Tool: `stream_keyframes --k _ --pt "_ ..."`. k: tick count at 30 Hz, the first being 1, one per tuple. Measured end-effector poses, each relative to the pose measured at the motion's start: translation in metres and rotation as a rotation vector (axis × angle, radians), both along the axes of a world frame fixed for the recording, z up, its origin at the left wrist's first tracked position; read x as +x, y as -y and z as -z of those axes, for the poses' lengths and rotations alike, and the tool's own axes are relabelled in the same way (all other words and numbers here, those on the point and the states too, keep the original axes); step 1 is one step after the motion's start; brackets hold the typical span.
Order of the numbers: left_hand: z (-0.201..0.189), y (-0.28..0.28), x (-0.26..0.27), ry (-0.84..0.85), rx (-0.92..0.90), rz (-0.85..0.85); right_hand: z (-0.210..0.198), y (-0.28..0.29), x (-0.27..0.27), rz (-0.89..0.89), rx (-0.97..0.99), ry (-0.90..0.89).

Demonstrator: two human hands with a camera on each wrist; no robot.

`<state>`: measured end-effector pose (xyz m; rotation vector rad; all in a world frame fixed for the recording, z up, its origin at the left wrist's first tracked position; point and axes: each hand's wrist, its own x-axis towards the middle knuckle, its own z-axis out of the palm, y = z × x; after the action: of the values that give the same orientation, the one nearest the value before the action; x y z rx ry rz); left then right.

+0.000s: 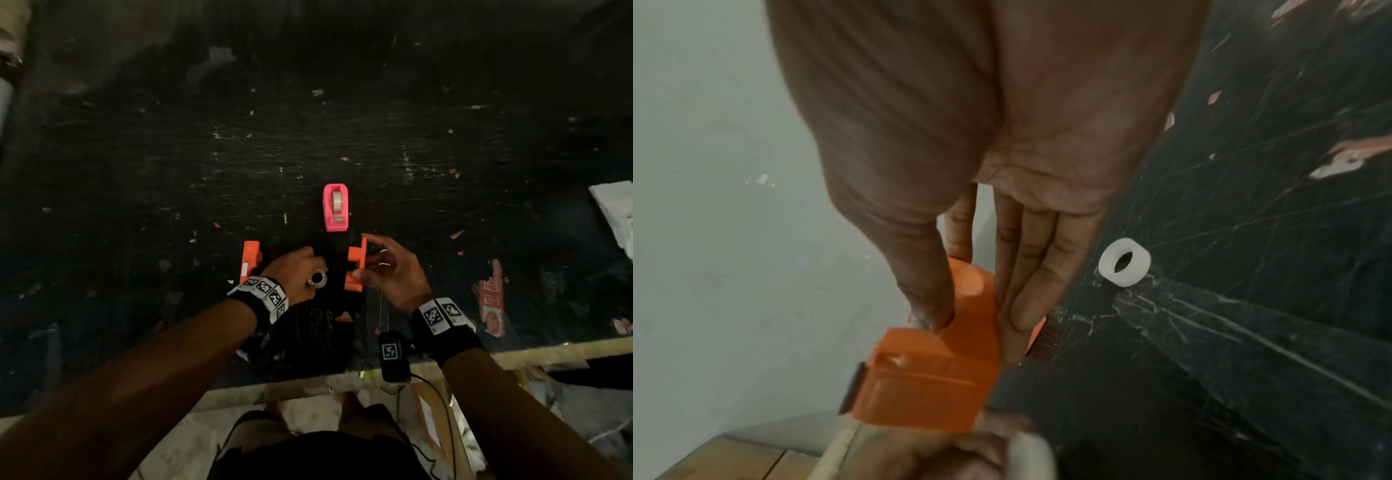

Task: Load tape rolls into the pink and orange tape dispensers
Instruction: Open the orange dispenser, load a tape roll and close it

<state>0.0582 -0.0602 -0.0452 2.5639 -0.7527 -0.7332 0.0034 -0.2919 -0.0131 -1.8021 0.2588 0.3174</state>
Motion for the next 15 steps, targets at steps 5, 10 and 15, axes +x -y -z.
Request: stream_keyframes --k 5,10,15 --pt "-0.019 -0.006 0.004 -0.352 -0.487 -0.501 -0.004 0.001 -0.005 -0.009 0.008 0.011" --pt "-0.035 -0.020 -0.003 -0.723 -0.719 -0.673 -0.018 -0.008 -0.004 -0.069 0.042 0.068" --pt "-0.041 -0.028 -0.011 -0.768 -0.767 -0.680 -0.028 -0.023 -0.003 -0.141 0.062 0.140"
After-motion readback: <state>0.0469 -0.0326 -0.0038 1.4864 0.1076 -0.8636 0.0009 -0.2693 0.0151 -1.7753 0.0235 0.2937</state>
